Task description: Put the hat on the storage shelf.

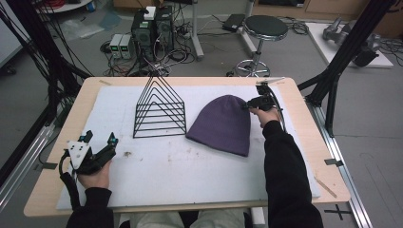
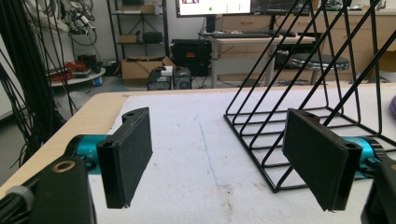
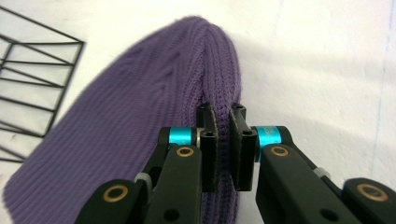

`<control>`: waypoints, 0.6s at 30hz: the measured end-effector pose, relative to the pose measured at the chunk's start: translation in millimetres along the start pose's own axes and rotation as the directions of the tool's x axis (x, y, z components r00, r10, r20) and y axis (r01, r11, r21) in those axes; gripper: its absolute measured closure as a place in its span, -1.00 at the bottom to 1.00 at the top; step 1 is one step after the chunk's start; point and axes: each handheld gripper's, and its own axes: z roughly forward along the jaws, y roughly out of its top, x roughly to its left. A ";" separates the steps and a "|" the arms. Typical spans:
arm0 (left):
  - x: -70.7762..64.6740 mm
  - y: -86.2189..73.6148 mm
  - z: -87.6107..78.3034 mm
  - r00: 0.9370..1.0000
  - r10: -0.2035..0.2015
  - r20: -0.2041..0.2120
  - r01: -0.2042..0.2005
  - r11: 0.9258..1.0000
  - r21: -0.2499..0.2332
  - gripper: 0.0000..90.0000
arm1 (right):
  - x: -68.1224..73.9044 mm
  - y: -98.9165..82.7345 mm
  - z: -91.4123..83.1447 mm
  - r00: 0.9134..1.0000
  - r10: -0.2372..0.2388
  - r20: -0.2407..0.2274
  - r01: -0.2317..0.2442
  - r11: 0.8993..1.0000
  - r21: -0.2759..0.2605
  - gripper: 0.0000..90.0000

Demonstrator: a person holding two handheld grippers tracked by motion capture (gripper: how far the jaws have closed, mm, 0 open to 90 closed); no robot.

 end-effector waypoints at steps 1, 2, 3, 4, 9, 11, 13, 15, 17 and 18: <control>-0.3 0.1 0.0 1.000 -0.001 0.000 0.001 1.000 -0.001 -0.46 | 0.0 0.0 0.0 1.000 0.000 0.000 0.000 1.000 0.000 0.89; -0.5 0.1 -0.1 1.000 0.001 -0.001 -0.001 1.000 0.000 -0.46 | 1.9 0.5 -3.0 1.000 -0.013 -0.010 0.013 1.000 -0.013 0.89; -0.6 0.1 0.0 1.000 -0.001 0.001 0.001 1.000 -0.001 -0.46 | 4.6 1.2 -7.1 0.999 -0.033 -0.022 0.033 0.999 -0.035 0.89; -0.4 0.1 0.0 1.000 -0.002 0.001 0.002 1.000 -0.001 -0.46 | 9.6 2.1 -13.4 0.996 -0.080 -0.050 0.077 0.995 -0.063 0.88; 0.1 0.0 0.7 1.000 -0.022 0.005 0.022 1.000 -0.002 -0.45 | 25.5 -0.8 -25.9 0.979 -0.197 -0.049 0.191 0.975 -0.115 0.88; 0.1 0.0 0.8 1.000 -0.028 0.008 0.028 1.000 0.001 -0.45 | 28.3 -1.4 -28.6 0.976 -0.210 -0.056 0.202 0.971 -0.125 0.88; -0.7 0.2 0.6 1.000 -0.026 0.010 0.026 1.000 -0.002 -0.45 | 32.7 -2.3 -33.3 0.971 -0.231 -0.059 0.221 0.964 -0.149 0.88; -1.2 0.1 1.1 1.000 -0.023 0.010 0.023 1.000 0.003 -0.45 | 36.6 -3.0 -37.8 0.965 -0.254 -0.059 0.242 0.956 -0.168 0.88; -2.0 -0.2 1.9 1.000 -0.026 0.012 0.026 1.000 0.005 -0.45 | 40.4 -3.7 -42.1 0.960 -0.276 -0.052 0.262 0.947 -0.187 0.88; -2.1 -0.3 2.0 1.000 -0.025 0.015 0.025 1.000 0.005 -0.45 | 41.6 -3.9 -44.3 0.956 -0.288 -0.048 0.274 0.942 -0.196 0.88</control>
